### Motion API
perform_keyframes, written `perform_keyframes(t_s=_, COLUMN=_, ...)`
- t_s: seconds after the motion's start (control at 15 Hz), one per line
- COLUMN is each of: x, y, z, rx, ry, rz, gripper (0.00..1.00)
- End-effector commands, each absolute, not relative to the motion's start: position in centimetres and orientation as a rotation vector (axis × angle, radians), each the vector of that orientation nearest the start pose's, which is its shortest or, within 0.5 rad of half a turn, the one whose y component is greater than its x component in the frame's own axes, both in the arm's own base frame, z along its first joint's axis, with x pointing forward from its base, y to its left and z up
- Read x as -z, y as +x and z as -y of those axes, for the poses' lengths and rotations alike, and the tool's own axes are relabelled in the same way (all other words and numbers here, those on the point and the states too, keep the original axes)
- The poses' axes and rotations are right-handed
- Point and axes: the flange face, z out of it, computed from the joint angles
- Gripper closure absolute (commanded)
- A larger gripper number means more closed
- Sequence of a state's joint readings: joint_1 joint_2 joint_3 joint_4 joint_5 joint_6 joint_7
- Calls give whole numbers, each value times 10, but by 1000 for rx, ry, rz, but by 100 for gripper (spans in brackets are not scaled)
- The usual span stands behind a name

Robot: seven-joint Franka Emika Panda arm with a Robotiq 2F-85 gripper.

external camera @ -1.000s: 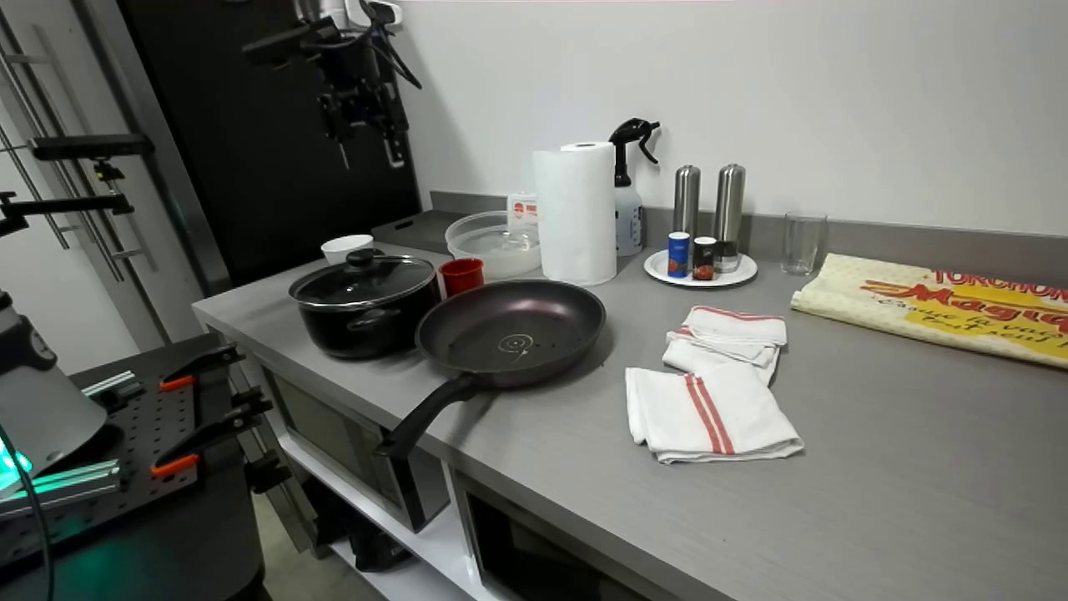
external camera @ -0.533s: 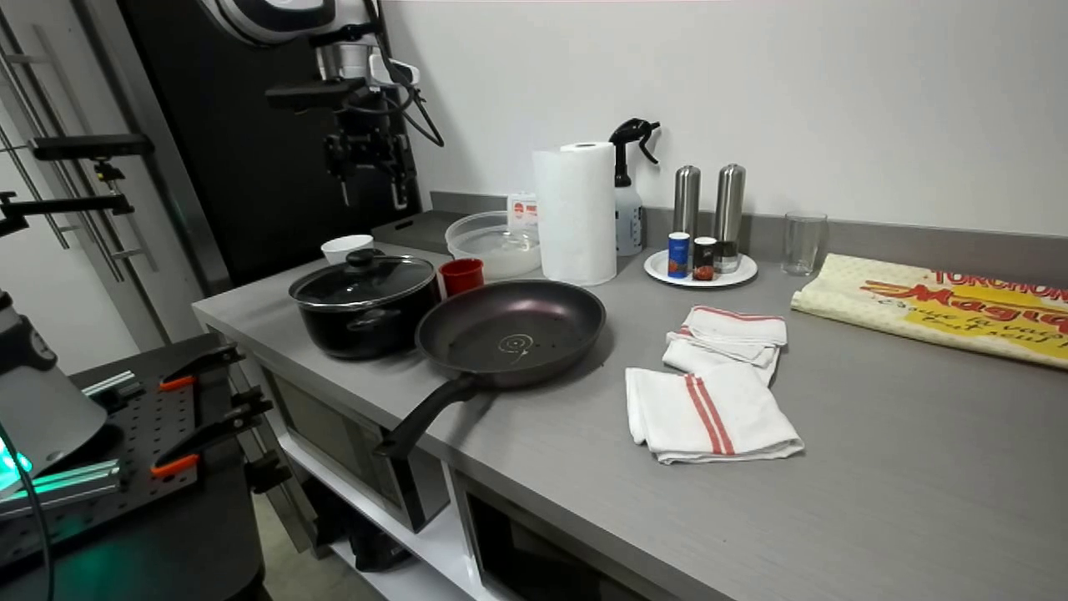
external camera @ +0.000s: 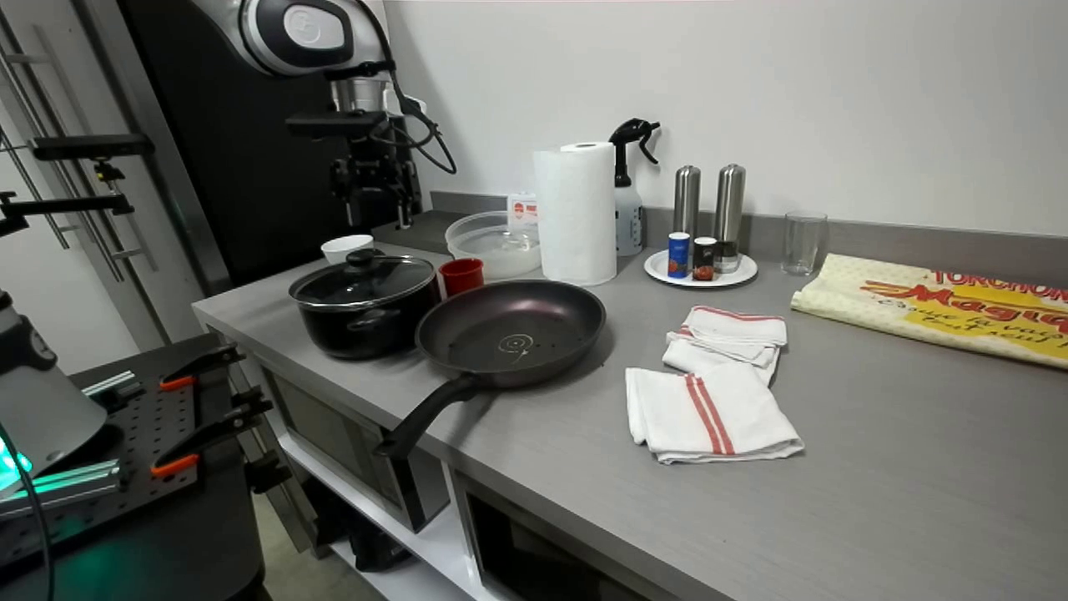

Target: Take the lid off the pot

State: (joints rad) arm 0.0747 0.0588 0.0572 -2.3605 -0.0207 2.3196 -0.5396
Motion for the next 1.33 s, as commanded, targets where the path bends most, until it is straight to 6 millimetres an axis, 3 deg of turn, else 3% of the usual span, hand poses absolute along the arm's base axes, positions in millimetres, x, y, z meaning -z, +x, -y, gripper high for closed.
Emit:
perform_keyframes(t_s=0.0, x=-276, y=506, z=-80, rx=-164, ry=-2883, rz=1129, gripper=0)
perform_keyframes(t_s=0.6, x=-232, y=504, z=-105, rx=-229, ry=-2801, rz=1207, gripper=0)
perform_keyframes(t_s=1.27, x=-233, y=492, z=-113, rx=-193, ry=-2815, rz=1212, gripper=0)
